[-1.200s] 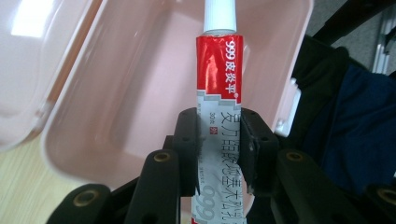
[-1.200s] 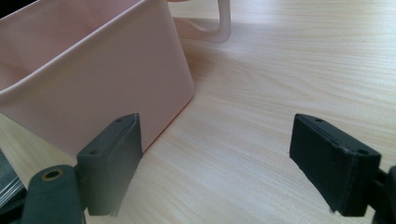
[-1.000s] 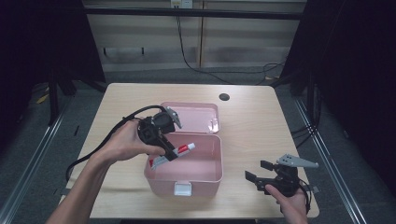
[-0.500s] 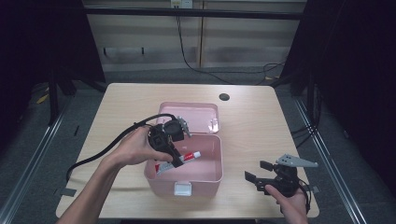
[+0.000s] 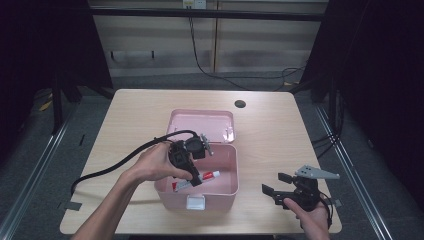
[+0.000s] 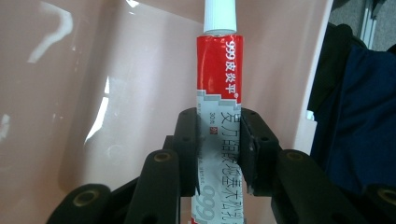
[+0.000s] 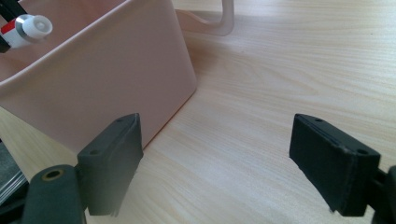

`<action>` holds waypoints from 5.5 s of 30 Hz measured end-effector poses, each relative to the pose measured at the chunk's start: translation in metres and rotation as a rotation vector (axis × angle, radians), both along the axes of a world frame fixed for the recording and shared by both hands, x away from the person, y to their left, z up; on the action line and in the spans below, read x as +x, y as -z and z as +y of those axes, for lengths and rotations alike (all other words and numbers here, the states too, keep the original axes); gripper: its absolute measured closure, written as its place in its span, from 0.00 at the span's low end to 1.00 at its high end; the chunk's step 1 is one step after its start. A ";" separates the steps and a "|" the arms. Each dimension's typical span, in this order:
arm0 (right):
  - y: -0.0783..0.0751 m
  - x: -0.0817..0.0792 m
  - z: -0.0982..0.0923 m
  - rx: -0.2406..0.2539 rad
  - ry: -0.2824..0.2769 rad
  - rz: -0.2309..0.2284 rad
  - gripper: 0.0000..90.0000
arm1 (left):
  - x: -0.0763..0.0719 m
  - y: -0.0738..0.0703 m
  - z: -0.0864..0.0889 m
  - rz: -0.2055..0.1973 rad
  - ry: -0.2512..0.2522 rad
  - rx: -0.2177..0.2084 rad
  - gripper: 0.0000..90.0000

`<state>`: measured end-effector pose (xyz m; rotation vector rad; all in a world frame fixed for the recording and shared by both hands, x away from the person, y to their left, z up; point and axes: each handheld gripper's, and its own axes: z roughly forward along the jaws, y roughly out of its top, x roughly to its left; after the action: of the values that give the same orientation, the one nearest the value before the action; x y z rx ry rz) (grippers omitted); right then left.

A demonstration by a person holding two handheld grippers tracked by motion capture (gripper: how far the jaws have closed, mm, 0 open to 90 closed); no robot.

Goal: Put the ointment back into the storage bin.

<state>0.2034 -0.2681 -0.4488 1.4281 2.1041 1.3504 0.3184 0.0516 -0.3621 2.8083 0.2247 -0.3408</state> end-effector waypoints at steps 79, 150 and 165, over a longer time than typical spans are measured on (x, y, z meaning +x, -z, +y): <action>0.001 0.001 0.000 0.003 -0.008 0.008 0.19 | 0.006 0.076 -0.034 0.167 0.101 0.132 0.74; 0.001 0.001 0.001 -0.001 -0.003 0.013 0.19 | 0.005 -0.040 0.064 -0.019 -0.084 -0.146 0.39; 0.001 0.001 0.001 -0.002 -0.002 0.016 0.19 | 0.002 -0.049 0.104 -0.055 -0.144 -0.201 0.40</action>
<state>0.2043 -0.2674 -0.4501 1.4409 2.1167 1.3416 0.3204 0.1557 -0.3129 2.5828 0.3576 -0.2376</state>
